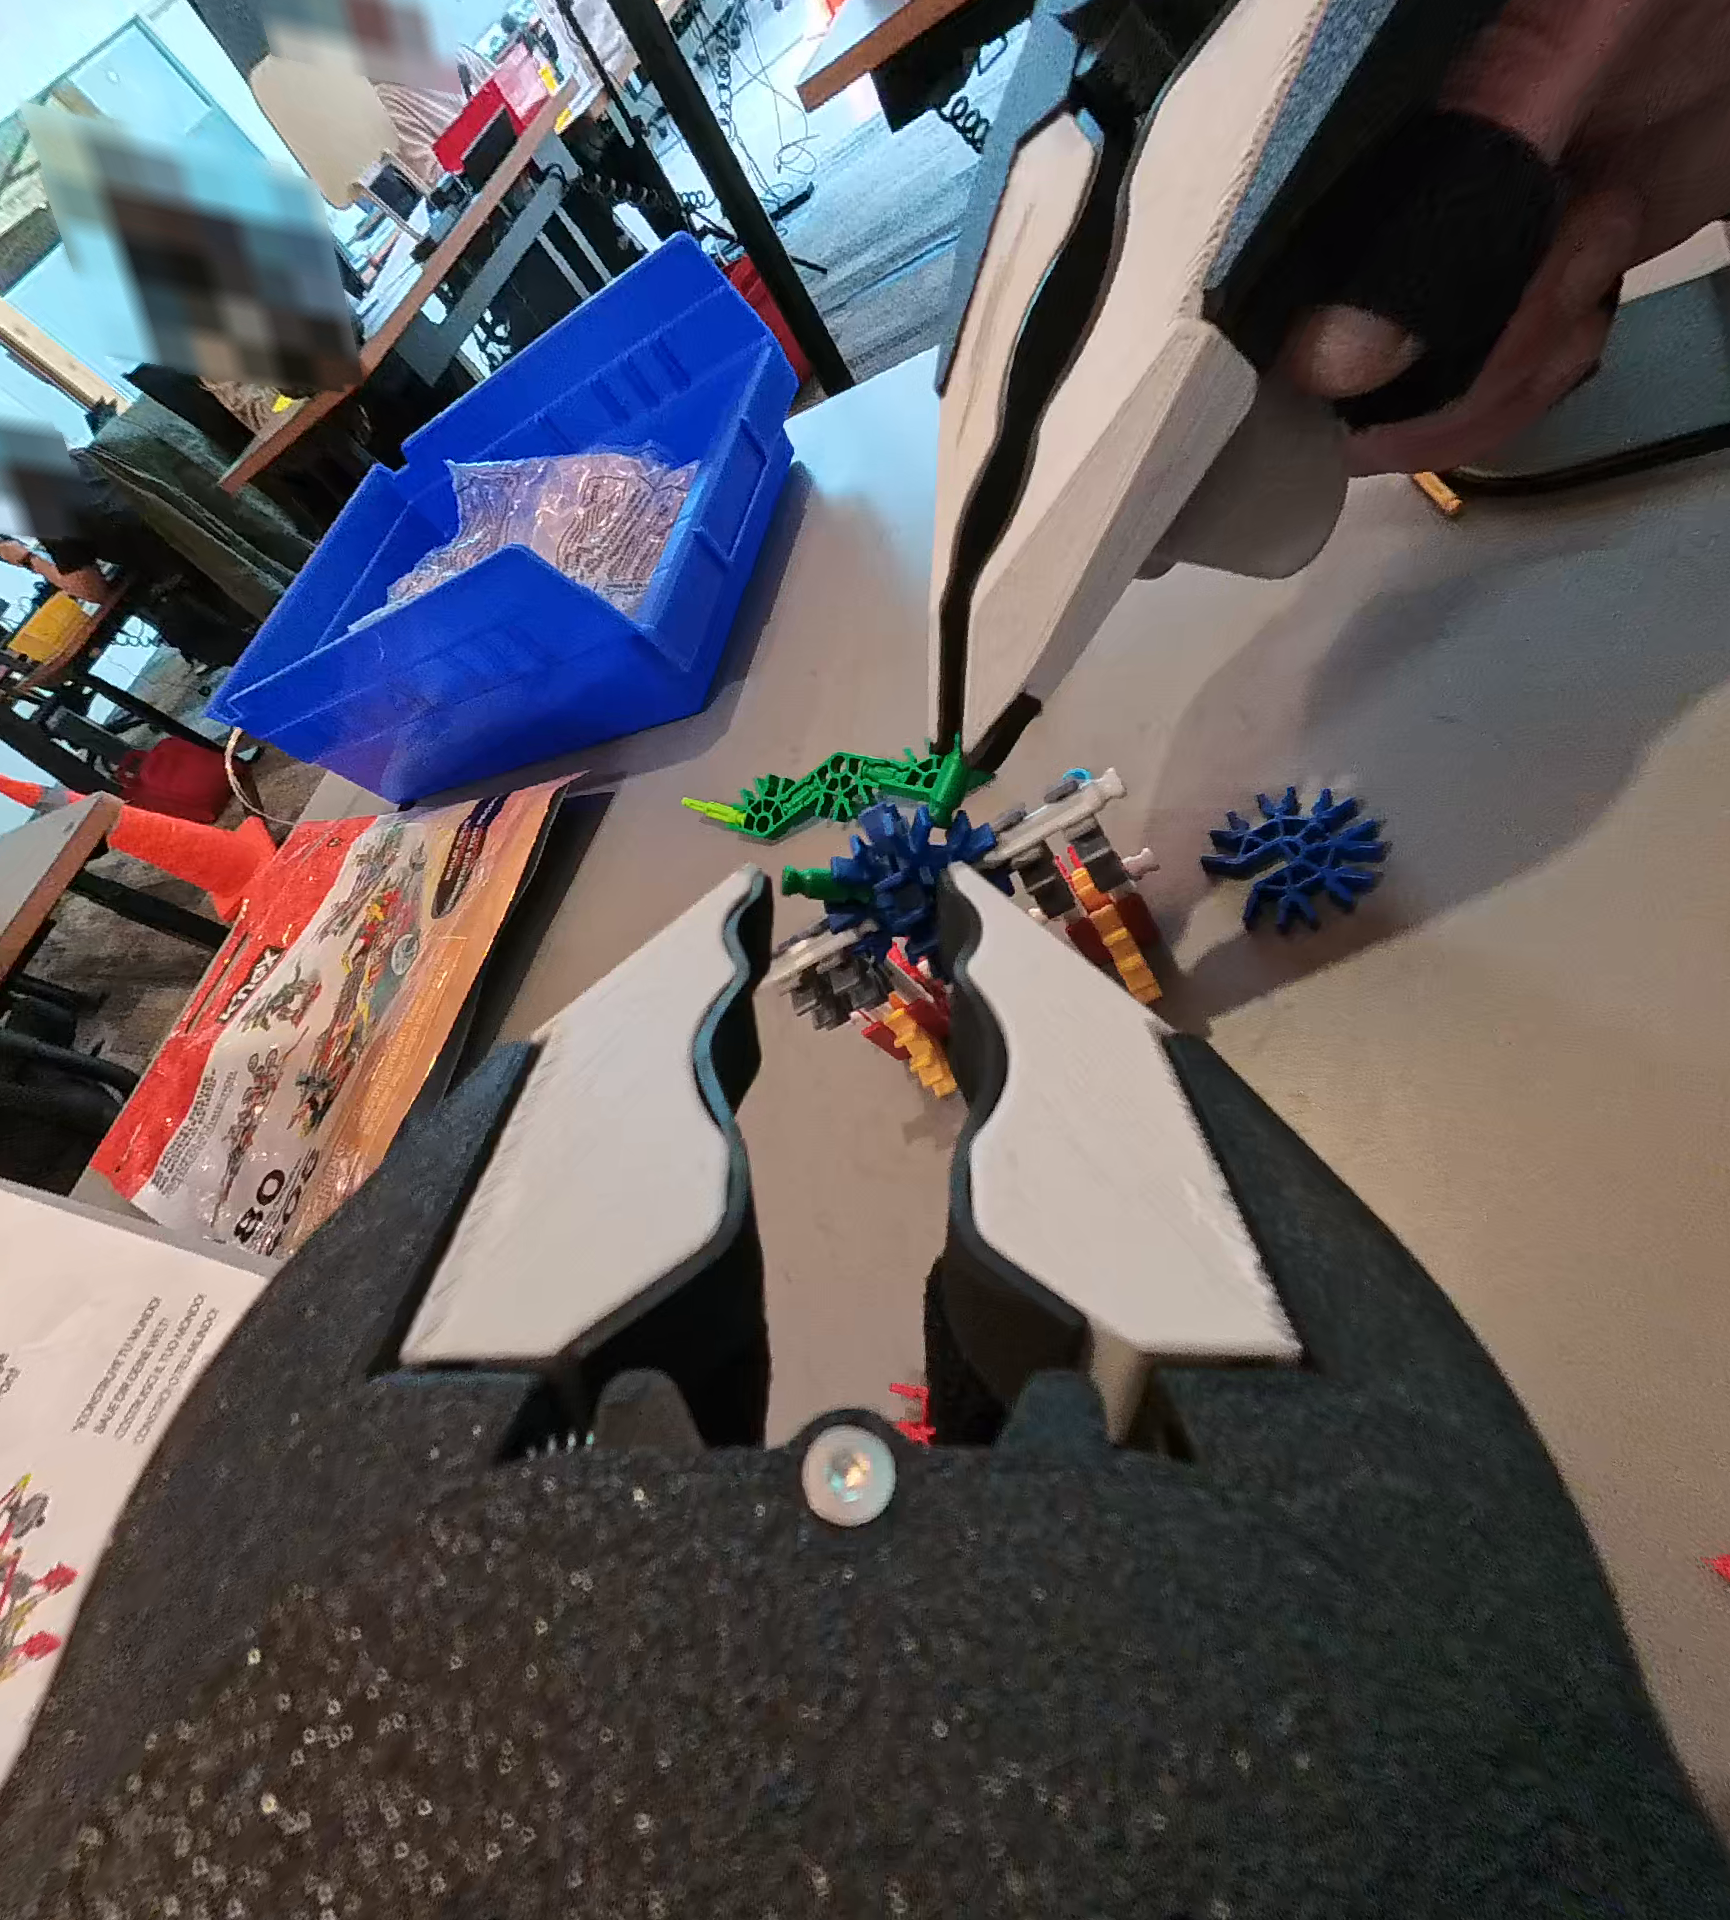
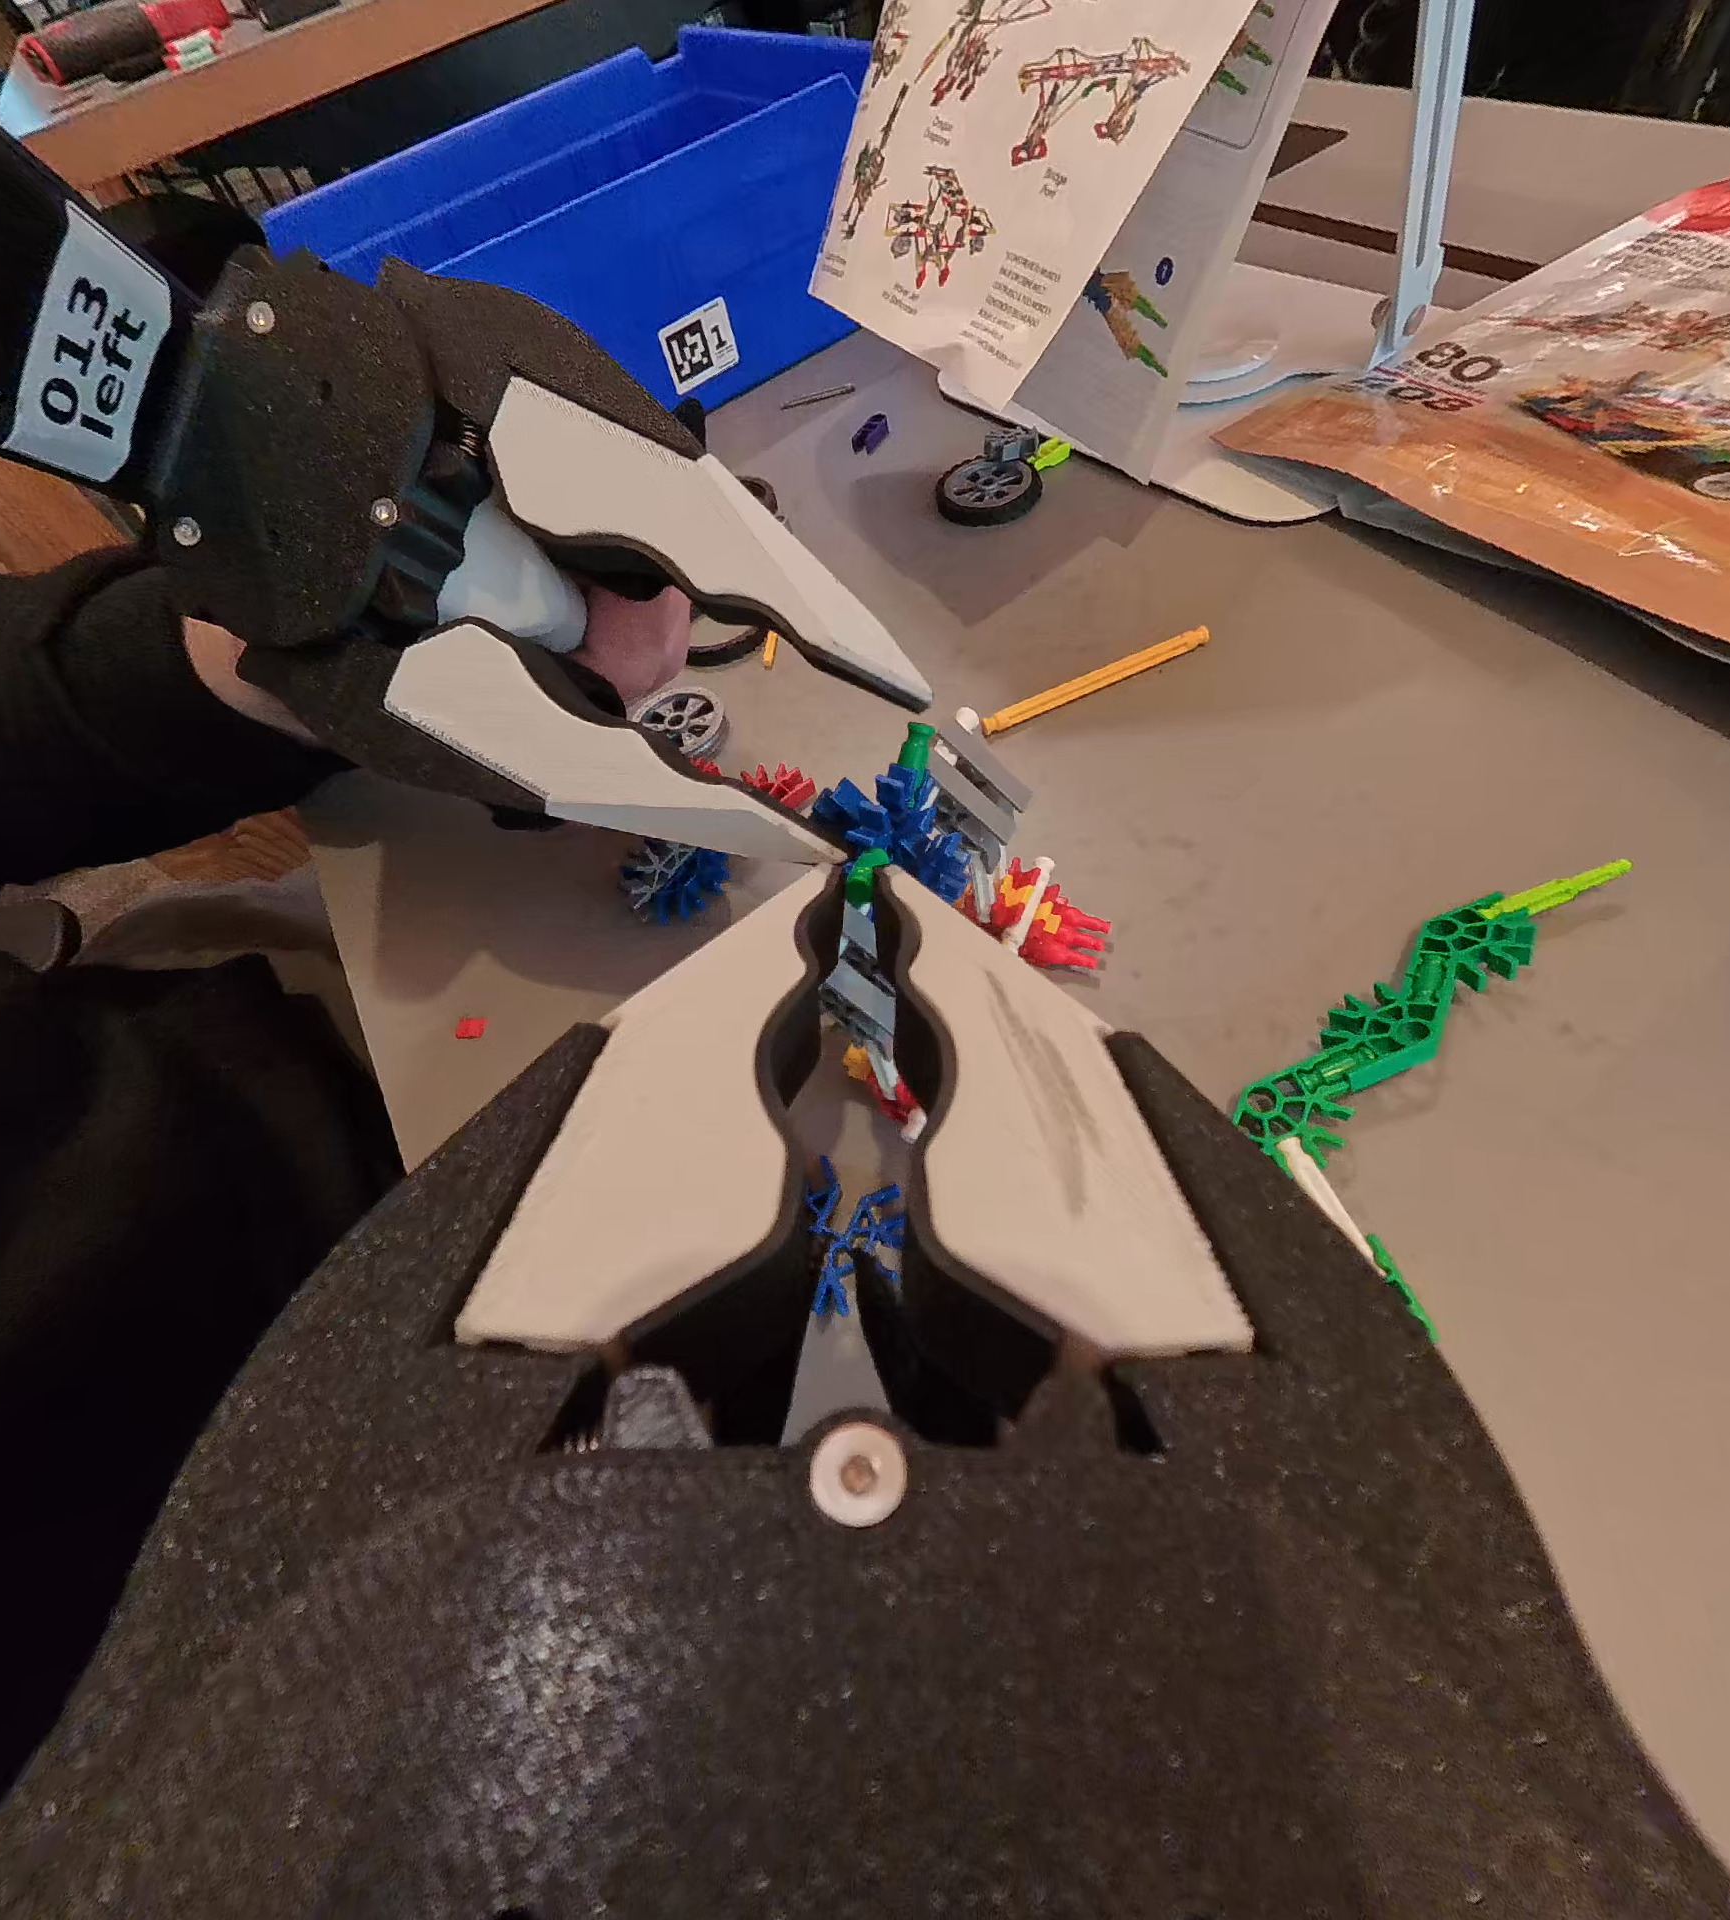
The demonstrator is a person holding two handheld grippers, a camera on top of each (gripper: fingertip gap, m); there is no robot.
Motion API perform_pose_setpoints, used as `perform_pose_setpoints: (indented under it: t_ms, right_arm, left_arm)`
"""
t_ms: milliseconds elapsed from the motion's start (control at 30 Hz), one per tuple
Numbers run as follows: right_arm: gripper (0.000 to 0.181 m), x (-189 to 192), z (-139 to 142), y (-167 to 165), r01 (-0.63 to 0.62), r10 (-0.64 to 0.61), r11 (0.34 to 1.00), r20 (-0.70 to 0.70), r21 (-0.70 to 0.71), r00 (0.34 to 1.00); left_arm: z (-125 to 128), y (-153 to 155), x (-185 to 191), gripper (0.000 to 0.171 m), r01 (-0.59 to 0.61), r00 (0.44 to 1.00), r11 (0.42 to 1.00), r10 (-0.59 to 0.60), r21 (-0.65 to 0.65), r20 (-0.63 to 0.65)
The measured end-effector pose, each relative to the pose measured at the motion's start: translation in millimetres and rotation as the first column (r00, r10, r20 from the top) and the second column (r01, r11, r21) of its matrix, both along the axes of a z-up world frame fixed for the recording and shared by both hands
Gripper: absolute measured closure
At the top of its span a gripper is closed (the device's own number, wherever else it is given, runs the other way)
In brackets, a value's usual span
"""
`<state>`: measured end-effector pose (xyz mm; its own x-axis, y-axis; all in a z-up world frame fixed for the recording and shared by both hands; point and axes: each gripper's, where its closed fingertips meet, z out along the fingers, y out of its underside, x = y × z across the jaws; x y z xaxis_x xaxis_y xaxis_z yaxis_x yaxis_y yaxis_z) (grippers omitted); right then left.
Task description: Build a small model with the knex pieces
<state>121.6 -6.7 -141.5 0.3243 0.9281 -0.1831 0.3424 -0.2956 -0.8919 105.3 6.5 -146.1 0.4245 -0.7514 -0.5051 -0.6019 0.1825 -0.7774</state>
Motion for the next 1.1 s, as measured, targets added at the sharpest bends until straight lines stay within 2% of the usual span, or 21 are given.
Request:
perform_pose_setpoints:
  t_ms: [433, 867, 933, 1000, 1100]
  right_arm:
    - [0.177, 0.7, -1.6, 5.5, 0.01, -0.014, 0.999, 0.122, 0.032, 0.992]
    - [0.176, -2.4, -0.4, 0.3, -0.023, 0.027, 0.999, 0.09, -0.046, 0.996]
    - [0.176, -2.9, 0.5, -2.0, -0.042, 0.046, 0.997, 0.068, -0.07, 0.997]
    - [0.181, -9.3, 5.3, -13.4, -0.111, 0.113, 0.987, 0.008, -0.113, 0.994]
    - [0.181, -9.7, -7.8, -10.8, -0.084, 0.091, 0.993, 0.075, -0.083, 0.993]
  left_arm:
    - [-0.3, 1.4, 2.5, 0.144, 0.026, 0.999, 0.999, -0.025, 0.024, -0.029]
    - [-0.3, -0.2, 4.2, 0.144, 0.024, 0.999, 0.999, -0.024, 0.024, -0.027]
    - [-0.3, -0.7, 4.8, 0.145, 0.025, 0.999, 0.999, -0.024, 0.028, -0.029]
    - [-3.1, -2.7, 8.6, 0.148, 0.04, 0.998, 0.999, -0.038, 0.03, -0.044]
    - [-9.2, -1.1, 10.6, 0.147, 0.031, 0.995, 0.997, -0.024, 0.064, -0.1]
